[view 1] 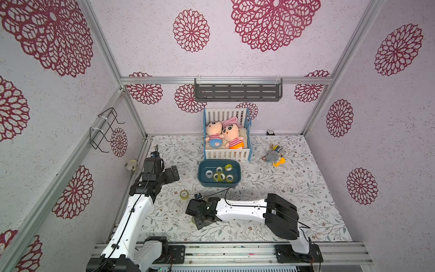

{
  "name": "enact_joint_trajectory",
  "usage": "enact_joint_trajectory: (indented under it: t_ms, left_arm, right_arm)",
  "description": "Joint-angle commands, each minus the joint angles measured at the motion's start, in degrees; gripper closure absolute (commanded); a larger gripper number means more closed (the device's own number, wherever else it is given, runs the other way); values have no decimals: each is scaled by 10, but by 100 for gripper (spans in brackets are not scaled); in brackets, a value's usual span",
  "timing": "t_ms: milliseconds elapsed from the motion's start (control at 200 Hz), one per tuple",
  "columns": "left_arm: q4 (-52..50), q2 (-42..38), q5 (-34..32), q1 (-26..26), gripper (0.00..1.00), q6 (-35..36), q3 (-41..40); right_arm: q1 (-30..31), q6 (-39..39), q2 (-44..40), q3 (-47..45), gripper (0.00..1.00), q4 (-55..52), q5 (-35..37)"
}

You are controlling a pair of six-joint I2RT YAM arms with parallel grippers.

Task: Put the transparent tape into the storage box
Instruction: Pick up the tape at the center of the board.

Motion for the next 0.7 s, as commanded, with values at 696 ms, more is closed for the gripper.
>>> enact_joint_trajectory:
  t_ms: [696]
  left_arm:
    - [0,-8,0,5,3,8,11]
  right_arm:
    - [-38,-22,-3,37,35,32,-21]
